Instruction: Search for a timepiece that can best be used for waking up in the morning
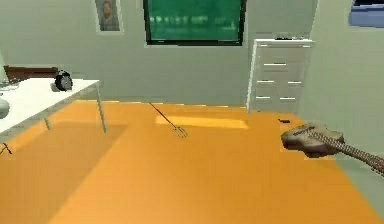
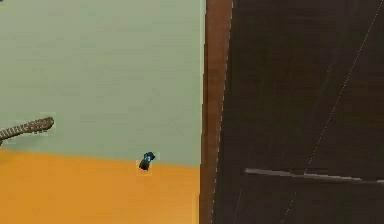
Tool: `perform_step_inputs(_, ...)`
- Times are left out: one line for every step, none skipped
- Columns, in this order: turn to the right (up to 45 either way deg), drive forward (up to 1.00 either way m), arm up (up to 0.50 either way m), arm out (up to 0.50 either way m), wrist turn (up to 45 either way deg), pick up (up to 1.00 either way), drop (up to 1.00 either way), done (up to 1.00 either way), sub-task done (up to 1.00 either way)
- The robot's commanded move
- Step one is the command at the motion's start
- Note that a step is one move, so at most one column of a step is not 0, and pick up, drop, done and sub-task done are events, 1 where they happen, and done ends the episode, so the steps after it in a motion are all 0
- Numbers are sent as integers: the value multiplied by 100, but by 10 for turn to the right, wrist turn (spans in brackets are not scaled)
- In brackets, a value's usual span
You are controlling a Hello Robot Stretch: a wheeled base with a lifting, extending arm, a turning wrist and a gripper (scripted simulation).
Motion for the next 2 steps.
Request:
perform_step_inputs(-240, 0, 0, 0, 0, 0, 0, 0, 0)
perform_step_inputs(0, 100, 0, 0, 0, 0, 0, 0, 0)
